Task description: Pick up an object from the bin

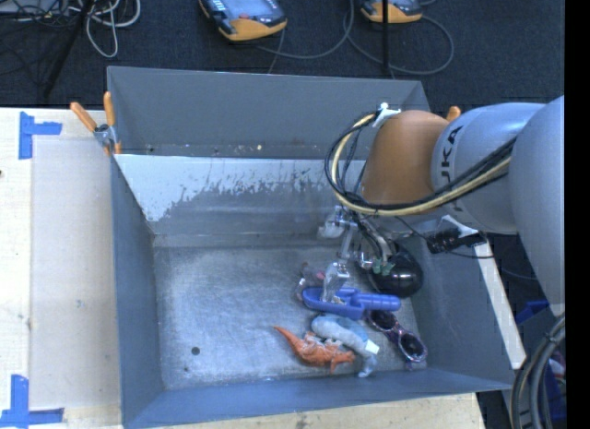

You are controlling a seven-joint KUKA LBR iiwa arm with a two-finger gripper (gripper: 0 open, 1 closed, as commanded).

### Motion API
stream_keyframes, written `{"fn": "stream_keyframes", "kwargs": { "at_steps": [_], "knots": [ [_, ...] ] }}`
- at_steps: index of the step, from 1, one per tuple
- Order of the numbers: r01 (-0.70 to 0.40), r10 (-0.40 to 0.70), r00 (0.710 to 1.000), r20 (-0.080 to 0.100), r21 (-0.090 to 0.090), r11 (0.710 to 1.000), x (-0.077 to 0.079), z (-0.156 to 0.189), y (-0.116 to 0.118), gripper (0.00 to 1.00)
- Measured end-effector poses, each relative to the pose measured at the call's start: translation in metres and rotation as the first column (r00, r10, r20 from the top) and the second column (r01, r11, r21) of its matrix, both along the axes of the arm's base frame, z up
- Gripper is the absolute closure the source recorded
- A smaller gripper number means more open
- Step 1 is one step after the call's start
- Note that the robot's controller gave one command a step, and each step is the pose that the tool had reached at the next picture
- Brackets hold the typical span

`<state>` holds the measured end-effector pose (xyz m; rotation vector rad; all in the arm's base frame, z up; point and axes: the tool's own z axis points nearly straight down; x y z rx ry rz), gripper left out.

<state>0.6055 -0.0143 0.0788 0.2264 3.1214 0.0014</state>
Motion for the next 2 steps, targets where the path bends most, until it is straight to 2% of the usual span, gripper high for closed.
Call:
{"fn": "stream_keyframes", "kwargs": {
  "at_steps": [1,2],
  "knots": [
    [0.111,-0.111,0.994,0.01,0.001,0.994,-0.0098,-0.0015,0.0057,1.0],
    [0.111,-0.111,0.994,0.01,0.001,0.994,-0.0098,-0.0015,0.0058,1.0]
  ]
}}
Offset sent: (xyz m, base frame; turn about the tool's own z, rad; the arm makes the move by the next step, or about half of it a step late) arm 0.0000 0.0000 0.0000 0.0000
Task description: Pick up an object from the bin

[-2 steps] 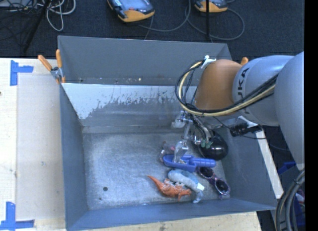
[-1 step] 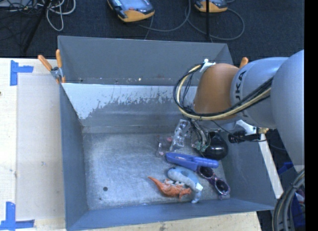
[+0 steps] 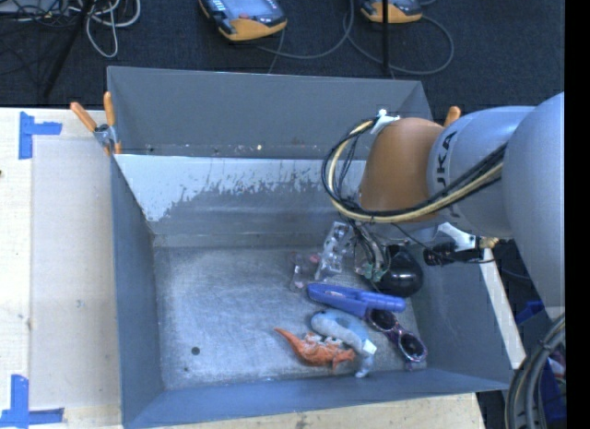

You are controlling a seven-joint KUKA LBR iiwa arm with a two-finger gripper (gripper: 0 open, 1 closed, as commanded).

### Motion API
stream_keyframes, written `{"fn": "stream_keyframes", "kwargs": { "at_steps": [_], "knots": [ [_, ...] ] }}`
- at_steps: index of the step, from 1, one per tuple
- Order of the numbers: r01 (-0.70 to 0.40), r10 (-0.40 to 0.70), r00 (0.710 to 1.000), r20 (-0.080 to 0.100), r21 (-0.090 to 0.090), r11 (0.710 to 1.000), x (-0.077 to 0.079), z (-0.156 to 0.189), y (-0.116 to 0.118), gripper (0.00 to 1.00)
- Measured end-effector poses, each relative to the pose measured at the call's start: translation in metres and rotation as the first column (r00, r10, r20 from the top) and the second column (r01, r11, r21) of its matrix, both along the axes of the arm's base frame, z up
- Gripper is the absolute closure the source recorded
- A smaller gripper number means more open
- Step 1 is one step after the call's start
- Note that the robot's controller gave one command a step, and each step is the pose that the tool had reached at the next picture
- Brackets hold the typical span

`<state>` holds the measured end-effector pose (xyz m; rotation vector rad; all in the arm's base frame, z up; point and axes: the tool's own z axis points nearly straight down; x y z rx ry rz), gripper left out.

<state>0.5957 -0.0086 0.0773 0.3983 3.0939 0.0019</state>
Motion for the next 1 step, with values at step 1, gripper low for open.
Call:
{"fn": "stream_keyframes", "kwargs": {
  "at_steps": [1],
  "knots": [
    [-0.001,0.001,1.0,-0.007,0.0,1.0,-0.0013,0.0028,0.0,1.0]
  ]
}}
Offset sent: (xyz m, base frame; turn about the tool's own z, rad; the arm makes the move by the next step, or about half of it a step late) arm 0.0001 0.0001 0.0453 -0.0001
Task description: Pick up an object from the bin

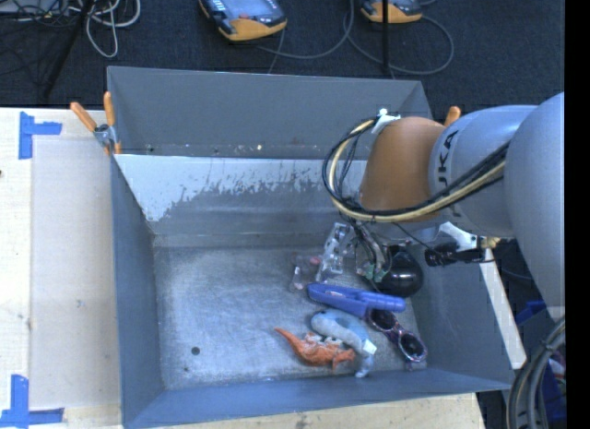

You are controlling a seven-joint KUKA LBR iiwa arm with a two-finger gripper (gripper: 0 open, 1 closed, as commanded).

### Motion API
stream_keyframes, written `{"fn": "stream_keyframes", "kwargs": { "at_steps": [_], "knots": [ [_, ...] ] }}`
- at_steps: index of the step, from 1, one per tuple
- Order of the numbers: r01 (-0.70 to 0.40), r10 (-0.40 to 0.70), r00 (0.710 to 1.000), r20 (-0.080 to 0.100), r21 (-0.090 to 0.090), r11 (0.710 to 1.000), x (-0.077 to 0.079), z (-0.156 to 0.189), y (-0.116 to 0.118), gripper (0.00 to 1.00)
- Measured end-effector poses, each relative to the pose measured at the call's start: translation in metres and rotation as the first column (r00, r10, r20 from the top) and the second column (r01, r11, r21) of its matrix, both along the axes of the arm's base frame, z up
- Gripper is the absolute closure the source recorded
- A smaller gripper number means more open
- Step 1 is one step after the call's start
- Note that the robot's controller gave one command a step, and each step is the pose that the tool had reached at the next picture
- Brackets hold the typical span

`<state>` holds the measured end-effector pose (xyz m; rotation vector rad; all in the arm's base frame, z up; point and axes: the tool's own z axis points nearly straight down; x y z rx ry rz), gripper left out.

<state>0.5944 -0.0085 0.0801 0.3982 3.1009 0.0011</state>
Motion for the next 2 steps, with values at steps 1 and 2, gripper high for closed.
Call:
{"fn": "stream_keyframes", "kwargs": {
  "at_steps": [1,2],
  "knots": [
    [-0.001,0.001,1.0,-0.014,0.001,1.0,-0.002,0.012,0.0,1.0],
    [-0.001,0.001,1.0,-0.012,0.002,1.0,-0.001,0.022,0.0,1.0]
  ]
}}
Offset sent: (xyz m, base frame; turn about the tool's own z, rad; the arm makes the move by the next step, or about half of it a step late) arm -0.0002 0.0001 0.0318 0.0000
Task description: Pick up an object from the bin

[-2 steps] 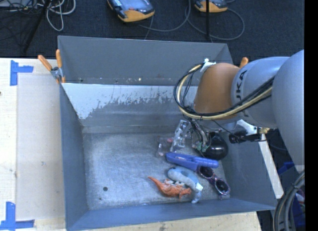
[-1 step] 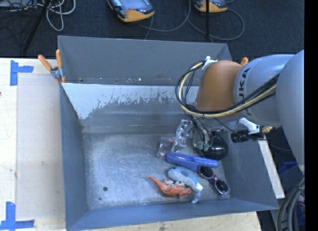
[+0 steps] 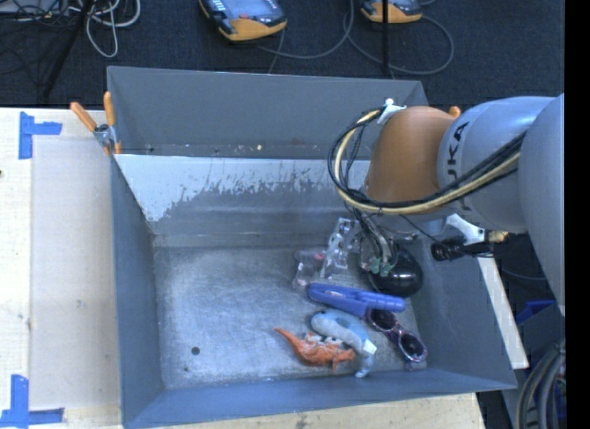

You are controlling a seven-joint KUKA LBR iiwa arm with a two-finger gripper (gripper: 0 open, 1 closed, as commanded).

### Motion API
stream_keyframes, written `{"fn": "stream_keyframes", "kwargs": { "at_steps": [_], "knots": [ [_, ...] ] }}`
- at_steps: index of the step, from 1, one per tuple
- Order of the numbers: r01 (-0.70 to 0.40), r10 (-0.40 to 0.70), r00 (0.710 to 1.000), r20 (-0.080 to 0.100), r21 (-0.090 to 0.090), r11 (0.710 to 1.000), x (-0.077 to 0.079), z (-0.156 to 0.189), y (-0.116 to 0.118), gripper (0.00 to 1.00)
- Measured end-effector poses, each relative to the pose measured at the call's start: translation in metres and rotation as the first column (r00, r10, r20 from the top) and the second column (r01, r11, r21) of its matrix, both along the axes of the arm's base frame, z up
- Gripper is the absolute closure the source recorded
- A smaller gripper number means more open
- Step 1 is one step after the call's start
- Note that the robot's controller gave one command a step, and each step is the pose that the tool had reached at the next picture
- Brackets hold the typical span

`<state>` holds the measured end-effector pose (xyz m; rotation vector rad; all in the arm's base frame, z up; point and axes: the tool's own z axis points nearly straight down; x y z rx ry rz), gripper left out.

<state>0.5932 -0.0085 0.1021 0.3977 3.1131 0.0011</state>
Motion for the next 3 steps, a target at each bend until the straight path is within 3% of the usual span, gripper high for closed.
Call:
{"fn": "stream_keyframes", "kwargs": {
  "at_steps": [3],
  "knots": [
    [-0.001,0.001,1.0,-0.01,0.001,1.0,-0.002,0.032,0.0,1.0]
  ]
}}
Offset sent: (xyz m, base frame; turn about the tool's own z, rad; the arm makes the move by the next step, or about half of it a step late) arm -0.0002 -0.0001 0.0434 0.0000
